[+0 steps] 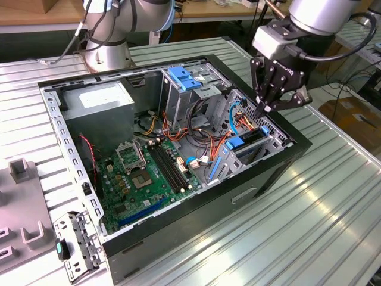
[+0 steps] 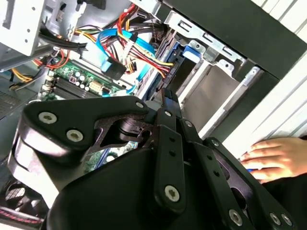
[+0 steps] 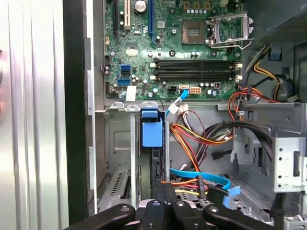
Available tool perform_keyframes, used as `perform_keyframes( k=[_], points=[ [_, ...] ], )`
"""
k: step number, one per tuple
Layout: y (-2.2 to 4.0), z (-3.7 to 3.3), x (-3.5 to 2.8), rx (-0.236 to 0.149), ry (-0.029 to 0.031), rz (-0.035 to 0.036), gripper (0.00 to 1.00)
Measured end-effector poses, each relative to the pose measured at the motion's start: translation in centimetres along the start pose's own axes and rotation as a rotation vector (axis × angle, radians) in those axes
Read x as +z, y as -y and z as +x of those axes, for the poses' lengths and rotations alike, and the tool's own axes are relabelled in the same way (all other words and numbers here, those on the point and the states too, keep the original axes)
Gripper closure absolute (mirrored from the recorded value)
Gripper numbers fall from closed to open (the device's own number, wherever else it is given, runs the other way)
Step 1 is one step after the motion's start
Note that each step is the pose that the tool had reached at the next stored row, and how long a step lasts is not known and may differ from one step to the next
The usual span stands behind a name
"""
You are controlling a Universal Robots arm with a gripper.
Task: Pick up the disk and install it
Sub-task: 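Insert the second disk wire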
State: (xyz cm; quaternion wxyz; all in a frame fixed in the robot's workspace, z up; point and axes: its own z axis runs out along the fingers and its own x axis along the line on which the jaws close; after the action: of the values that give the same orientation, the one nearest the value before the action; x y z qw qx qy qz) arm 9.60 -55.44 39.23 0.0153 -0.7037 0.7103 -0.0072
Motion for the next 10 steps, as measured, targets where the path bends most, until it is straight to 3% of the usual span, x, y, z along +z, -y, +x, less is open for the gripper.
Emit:
perform_keyframes(
  k=[2, 5, 8, 10],
  points=[
    [0.01, -0.39, -0.45, 0.0, -0.0014, -0.0009, 0.89],
    [0.0, -1.21, -0.55, 0.0, -0.0052, -0.0034, 0.89],
    [0.0, -2.12, -0.57, 0.0, -0.0086, -0.0136, 0.89],
    [-0.01, -2.99, -0.58, 0.0, -0.0167, -0.0221, 0.89]
  ],
)
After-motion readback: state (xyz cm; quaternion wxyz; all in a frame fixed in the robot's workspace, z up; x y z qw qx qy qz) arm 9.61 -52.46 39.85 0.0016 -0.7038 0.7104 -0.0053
